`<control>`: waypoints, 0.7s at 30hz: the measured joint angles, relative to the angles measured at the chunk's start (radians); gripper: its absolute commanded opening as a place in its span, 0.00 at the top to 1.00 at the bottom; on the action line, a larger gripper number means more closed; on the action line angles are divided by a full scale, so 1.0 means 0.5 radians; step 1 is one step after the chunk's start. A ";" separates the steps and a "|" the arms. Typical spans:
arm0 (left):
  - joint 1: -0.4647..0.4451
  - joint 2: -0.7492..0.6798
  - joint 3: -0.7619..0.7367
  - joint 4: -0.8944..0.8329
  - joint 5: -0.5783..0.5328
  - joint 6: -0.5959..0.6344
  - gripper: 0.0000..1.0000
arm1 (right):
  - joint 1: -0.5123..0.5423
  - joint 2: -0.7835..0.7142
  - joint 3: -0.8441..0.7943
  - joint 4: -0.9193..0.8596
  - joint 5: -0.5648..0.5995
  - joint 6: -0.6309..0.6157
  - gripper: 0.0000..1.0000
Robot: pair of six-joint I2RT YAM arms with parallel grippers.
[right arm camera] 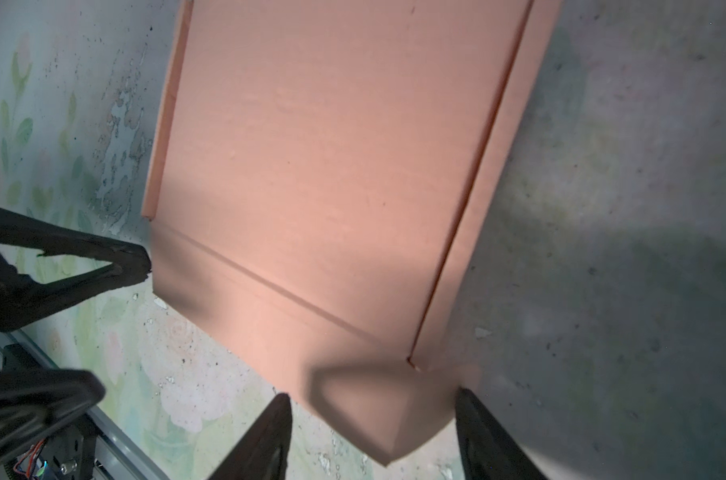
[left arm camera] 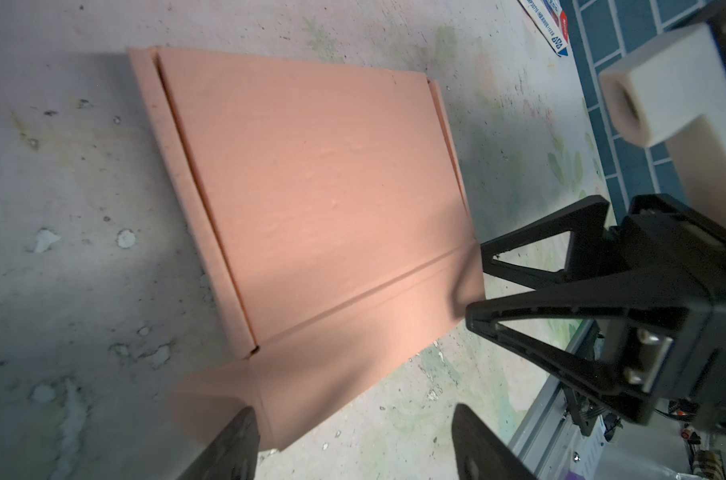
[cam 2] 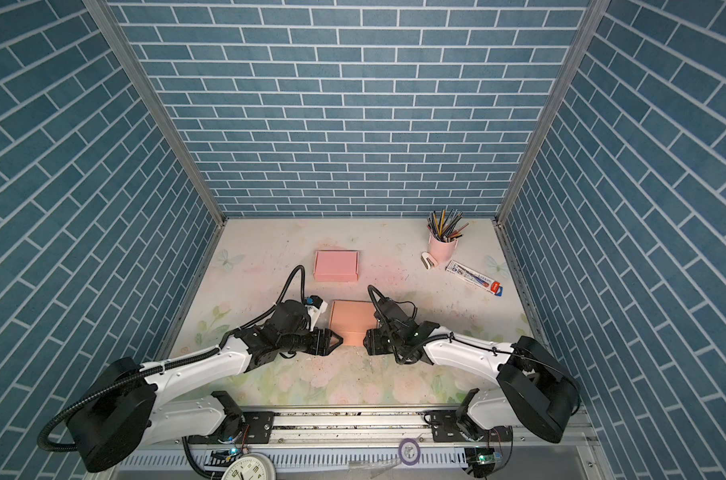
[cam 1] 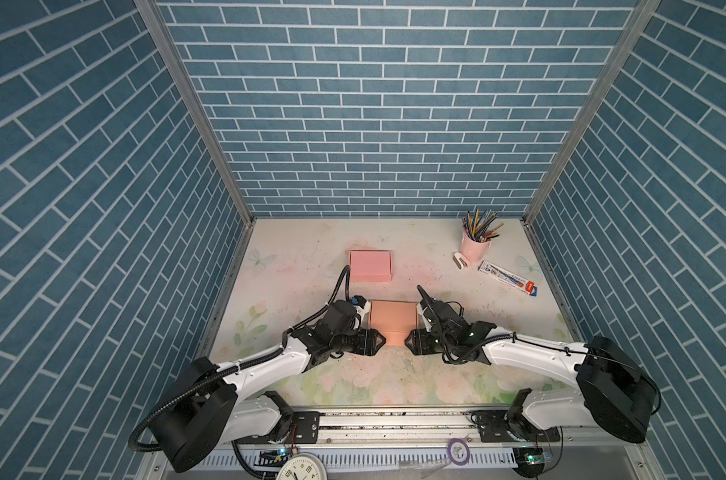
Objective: Fold the paper box
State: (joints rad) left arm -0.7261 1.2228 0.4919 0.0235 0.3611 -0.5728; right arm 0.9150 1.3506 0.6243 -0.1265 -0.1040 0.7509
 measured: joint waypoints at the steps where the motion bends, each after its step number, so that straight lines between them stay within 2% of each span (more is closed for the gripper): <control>1: -0.008 0.000 0.000 0.006 0.000 -0.002 0.26 | 0.004 0.002 0.000 0.005 -0.002 0.005 0.36; 14: -0.040 -0.050 0.001 -0.008 -0.038 -0.027 0.26 | 0.046 0.015 0.000 0.040 -0.014 0.024 0.37; 21: 0.085 -0.058 0.025 -0.076 -0.094 0.039 0.26 | 0.046 0.014 0.000 0.041 -0.008 0.025 0.36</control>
State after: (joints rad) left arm -0.6838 1.1938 0.5045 -0.0147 0.3141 -0.5533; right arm 0.9379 1.3579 0.6243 -0.1059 -0.1081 0.7635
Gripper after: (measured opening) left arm 0.743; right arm 0.636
